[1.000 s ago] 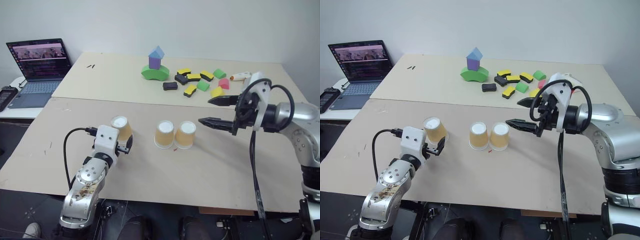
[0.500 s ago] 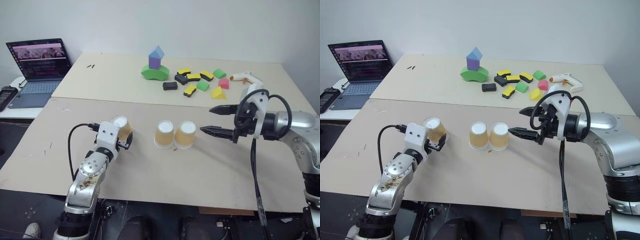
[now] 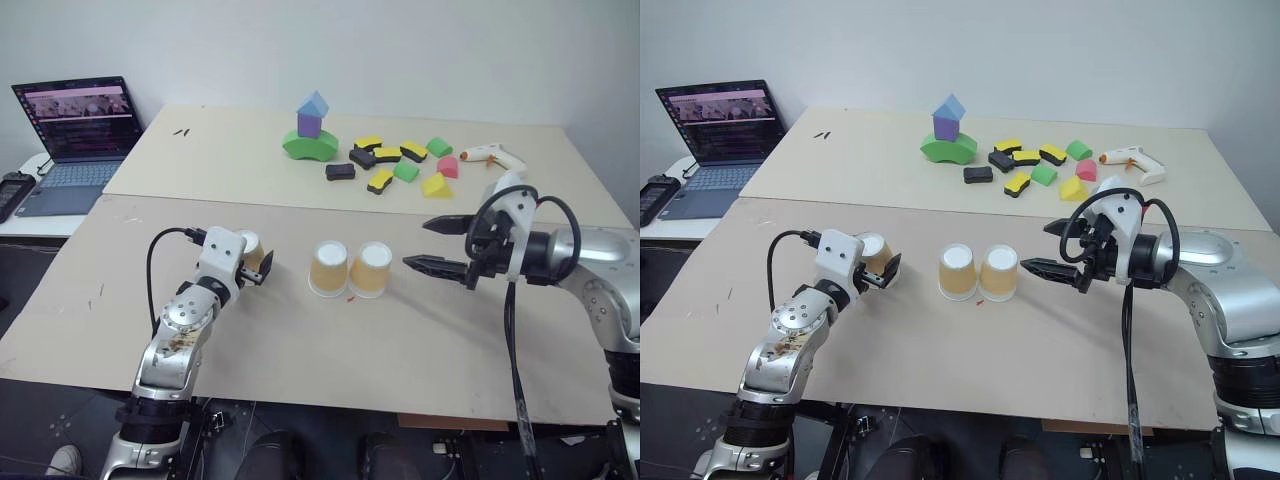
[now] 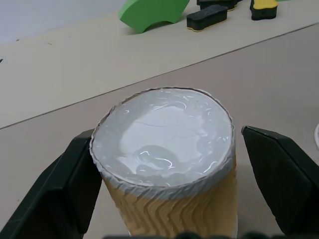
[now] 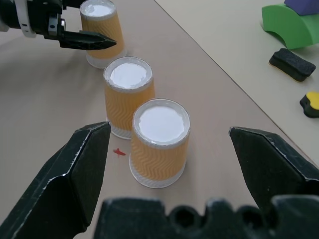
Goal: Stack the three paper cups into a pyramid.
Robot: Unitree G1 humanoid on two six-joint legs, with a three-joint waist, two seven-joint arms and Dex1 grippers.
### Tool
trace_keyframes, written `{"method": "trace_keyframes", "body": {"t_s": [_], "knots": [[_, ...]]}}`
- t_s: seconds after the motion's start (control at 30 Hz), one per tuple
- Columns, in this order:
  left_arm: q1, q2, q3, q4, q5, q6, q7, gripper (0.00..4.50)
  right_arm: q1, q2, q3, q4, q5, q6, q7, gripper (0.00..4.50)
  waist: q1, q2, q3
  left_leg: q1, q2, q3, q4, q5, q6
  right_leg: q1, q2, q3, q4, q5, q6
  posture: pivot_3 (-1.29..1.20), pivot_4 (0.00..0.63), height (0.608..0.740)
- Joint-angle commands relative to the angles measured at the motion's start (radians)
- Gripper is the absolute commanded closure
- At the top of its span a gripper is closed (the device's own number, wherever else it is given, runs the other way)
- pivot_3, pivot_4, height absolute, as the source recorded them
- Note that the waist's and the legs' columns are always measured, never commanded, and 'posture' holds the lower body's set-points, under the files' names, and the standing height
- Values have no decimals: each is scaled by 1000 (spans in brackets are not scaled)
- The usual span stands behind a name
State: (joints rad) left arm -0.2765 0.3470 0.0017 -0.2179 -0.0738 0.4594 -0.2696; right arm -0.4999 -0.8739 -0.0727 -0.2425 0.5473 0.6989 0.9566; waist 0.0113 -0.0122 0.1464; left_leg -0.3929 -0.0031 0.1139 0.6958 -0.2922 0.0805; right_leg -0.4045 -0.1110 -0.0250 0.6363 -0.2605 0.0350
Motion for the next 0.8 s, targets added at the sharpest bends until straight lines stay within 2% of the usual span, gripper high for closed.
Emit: {"method": "trace_keyframes", "body": {"t_s": [0.03,0.23,0.33,0.37,0.63,0.8], "knots": [[-22,-4,13,-21,-7,-12,-5,0,-3,-13,-49,-22,1,-20,-7,64,0,0,0,0,0,0,0,0,0,0,0,0,0,0,0,0,150,740],[-22,-10,16,-29,-17,-4,-8,0,3,-11,-46,-24,-1,-21,-12,64,0,0,0,0,0,0,0,0,0,0,0,0,0,0,0,0,150,740],[-20,-9,16,-31,-16,0,-10,680,4,-11,-47,-24,-1,-20,-14,0,0,0,0,0,0,0,0,0,0,0,0,0,0,0,0,0,150,740],[-20,-9,16,-31,-16,1,-10,1072,4,-11,-47,-24,-1,-20,-14,0,0,0,0,0,0,0,0,0,0,0,0,0,0,0,0,0,150,740],[-38,-7,18,-20,-13,-7,-13,1072,6,-4,-48,-21,-5,-21,-25,0,0,0,0,0,0,0,0,0,0,0,0,0,0,0,0,0,150,740],[-210,45,59,92,-59,-49,-98,1072,0,16,-39,-19,-12,-18,-51,0,2,0,0,-1,0,0,2,0,0,0,1,-2,2,0,0,0,150,740]]}}
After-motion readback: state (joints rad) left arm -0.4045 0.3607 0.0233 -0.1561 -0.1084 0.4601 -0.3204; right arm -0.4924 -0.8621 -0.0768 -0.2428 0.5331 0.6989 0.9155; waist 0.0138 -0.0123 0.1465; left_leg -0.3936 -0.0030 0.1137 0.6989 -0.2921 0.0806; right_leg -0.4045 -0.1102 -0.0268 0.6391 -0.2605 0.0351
